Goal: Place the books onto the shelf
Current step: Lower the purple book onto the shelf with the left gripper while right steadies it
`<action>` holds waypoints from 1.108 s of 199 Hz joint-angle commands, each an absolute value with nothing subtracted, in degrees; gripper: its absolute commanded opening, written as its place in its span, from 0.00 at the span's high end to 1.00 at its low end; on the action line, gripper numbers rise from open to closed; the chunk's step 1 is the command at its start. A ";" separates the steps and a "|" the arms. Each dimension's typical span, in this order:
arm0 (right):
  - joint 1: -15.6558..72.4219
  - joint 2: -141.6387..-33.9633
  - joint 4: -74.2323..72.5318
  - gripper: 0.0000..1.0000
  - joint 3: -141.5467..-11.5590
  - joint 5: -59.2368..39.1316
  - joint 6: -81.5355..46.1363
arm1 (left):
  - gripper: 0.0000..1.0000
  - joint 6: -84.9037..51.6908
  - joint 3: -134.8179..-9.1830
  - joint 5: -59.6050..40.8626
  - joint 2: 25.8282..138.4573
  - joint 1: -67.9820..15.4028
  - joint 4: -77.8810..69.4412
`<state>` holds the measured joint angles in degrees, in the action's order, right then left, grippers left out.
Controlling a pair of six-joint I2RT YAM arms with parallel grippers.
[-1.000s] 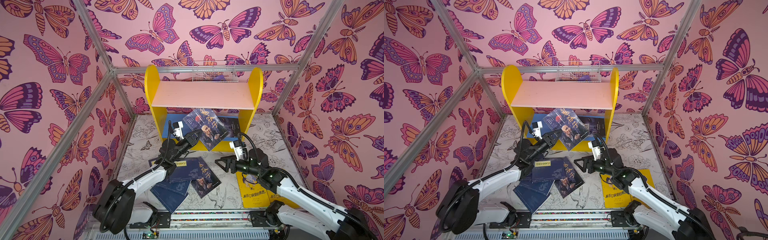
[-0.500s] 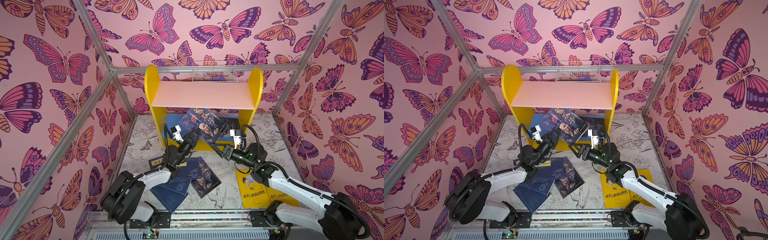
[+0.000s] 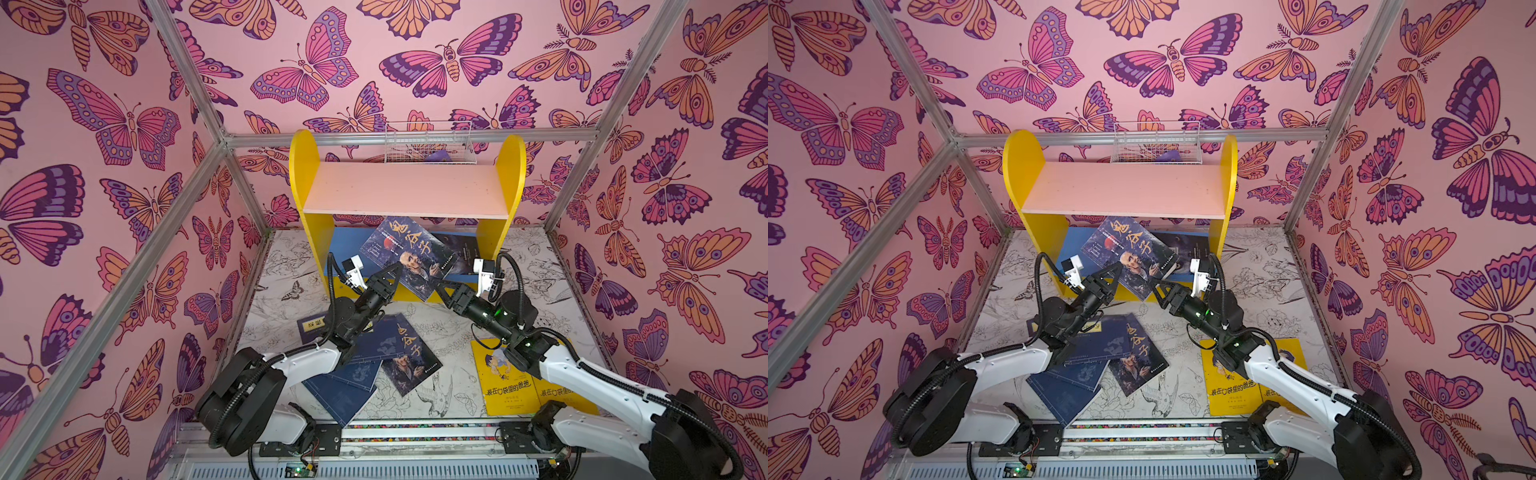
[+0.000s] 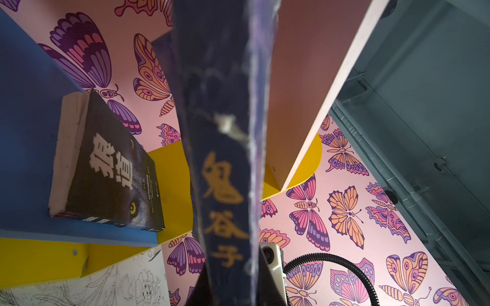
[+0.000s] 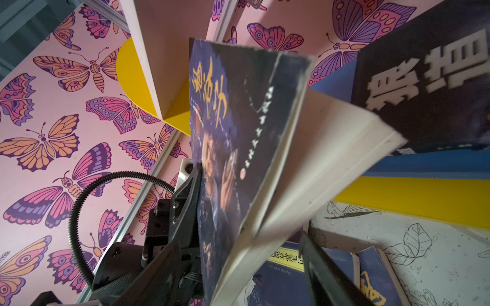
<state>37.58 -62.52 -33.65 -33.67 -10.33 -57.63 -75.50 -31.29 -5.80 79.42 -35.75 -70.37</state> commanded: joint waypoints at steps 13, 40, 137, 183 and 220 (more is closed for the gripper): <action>37.00 -64.94 -38.59 0.30 -34.53 -11.60 -60.26 | 1.00 -74.27 -31.38 -6.64 78.00 -37.38 -78.56; 37.15 -66.59 -40.48 0.39 -36.39 -15.13 -60.89 | 1.00 -74.32 -32.15 -7.41 79.85 -38.28 -79.90; 30.57 -60.78 -37.58 1.00 -32.88 -25.28 -59.86 | 0.04 -77.89 -23.78 -9.67 74.58 -31.56 -74.06; 20.40 -59.13 -32.60 1.00 -35.20 -47.37 -59.80 | 0.00 -71.11 -25.31 -22.94 58.48 -20.71 -46.10; 19.25 -58.01 -22.94 1.00 -39.99 -54.00 -54.14 | 0.03 -55.96 -33.15 -31.40 52.94 -18.64 -20.82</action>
